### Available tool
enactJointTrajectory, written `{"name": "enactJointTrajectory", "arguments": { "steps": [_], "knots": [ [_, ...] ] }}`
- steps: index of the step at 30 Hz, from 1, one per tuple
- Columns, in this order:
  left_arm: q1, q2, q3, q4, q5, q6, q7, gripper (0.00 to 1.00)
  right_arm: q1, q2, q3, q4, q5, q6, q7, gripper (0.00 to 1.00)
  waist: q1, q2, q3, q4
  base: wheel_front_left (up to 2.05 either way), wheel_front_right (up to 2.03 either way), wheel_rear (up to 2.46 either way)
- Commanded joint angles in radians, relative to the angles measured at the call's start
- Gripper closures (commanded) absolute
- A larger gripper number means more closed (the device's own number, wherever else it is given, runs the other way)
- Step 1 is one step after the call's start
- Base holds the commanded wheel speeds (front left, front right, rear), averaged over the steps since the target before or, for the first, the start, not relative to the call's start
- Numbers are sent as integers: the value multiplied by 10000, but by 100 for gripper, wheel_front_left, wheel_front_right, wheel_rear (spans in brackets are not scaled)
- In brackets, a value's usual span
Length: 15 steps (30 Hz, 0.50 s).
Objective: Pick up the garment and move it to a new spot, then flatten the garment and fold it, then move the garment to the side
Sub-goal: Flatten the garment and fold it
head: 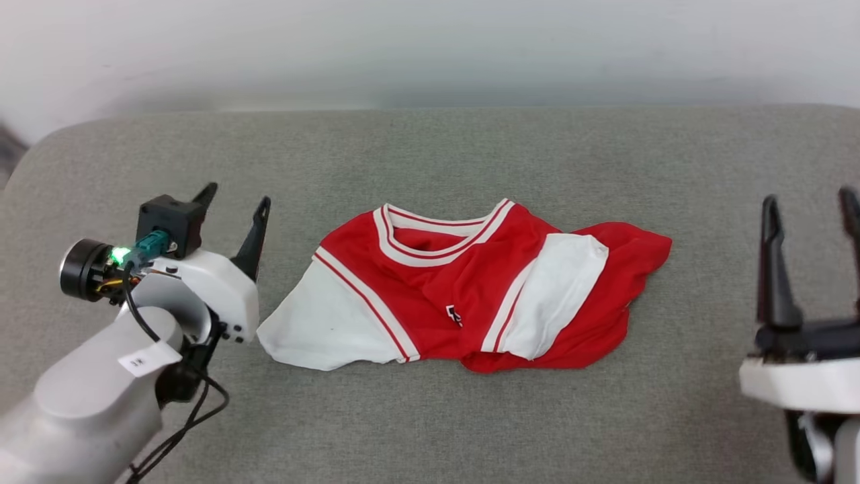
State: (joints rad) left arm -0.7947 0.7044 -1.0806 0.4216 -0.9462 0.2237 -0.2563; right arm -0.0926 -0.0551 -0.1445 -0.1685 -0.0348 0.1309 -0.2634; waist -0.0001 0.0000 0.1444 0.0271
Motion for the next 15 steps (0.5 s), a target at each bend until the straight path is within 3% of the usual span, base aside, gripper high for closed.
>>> {"name": "enactJointTrajectory", "arguments": {
  "steps": [1,3,6,11,15],
  "knots": [
    [351,-166,563,-471,283,512,-85,0,-414,-279,-7,-157,-98,-3,-22,0,1,0,9,102,0,0,0],
    [876,-261,1609,-1291,993,1256,-101,0,-899,-596,90,-256,-194,-3,-20,0,1,0,83,185,0,0,0],
    [2049,-520,3061,-2389,2189,1921,-84,0,-1679,-1180,359,-194,-113,-3,-20,0,1,0,208,311,0,0,0],
    [3714,-1302,4941,-3549,3909,2150,-89,0,-3079,-2632,1560,1081,382,-3,-20,0,1,0,433,501,0,0,0],
    [4752,-2056,6034,-4100,4929,2024,-90,0,-4378,-4058,3377,2438,1477,-3,529,0,1,0,584,692,0,0,0]
  ]
}}
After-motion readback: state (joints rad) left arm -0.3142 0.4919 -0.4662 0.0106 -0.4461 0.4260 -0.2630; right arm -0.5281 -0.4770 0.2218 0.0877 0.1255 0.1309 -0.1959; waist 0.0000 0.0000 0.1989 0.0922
